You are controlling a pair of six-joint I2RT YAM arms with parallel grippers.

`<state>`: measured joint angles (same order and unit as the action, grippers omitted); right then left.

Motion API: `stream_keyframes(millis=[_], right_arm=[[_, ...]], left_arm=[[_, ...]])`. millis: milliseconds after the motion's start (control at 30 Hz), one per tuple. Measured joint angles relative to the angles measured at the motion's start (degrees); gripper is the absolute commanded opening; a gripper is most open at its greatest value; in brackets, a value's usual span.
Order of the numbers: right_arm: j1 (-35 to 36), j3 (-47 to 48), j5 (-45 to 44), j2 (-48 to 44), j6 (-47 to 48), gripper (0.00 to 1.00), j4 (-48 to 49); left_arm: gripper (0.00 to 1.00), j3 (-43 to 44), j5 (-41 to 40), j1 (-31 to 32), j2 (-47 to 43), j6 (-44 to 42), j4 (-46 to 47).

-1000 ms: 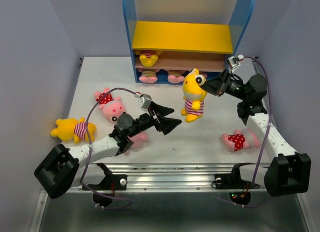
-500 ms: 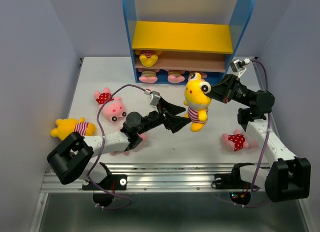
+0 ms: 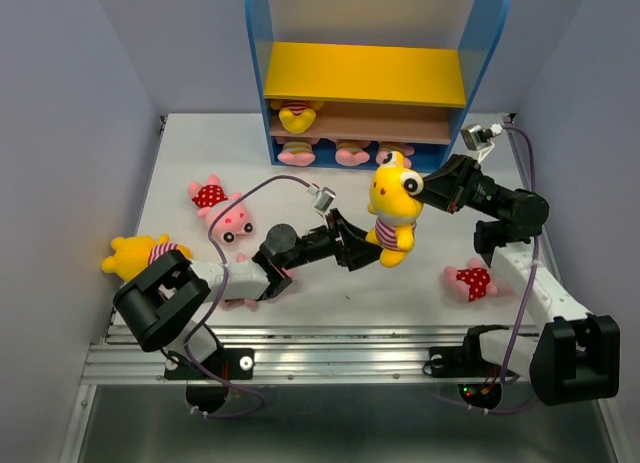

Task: Place and organize the stuffed toys onto the shelf
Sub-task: Pass the stuffed toy from the right arm to the left

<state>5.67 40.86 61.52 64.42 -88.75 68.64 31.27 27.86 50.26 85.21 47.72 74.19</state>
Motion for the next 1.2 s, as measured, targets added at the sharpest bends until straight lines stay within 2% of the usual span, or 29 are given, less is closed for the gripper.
stream_keyframes(millis=[633, 1000, 1200], right_arm=[[0.0, -0.59, -0.26, -1.09, 1.29, 0.01, 1.07], [-0.02, -2.75, -1.66, -3.08, 0.42, 0.01, 2.56], [-0.04, -2.78, -2.82, -3.3, -1.2, 0.01, 3.87]], left_arm=[[0.9, 0.0, 0.17, 0.63, -2.86, 6.14, -0.37], [0.89, 1.9, 0.48, 2.05, -3.26, 6.88, -2.08], [0.89, 2.51, 0.57, 2.84, -6.4, 6.82, -2.36]])
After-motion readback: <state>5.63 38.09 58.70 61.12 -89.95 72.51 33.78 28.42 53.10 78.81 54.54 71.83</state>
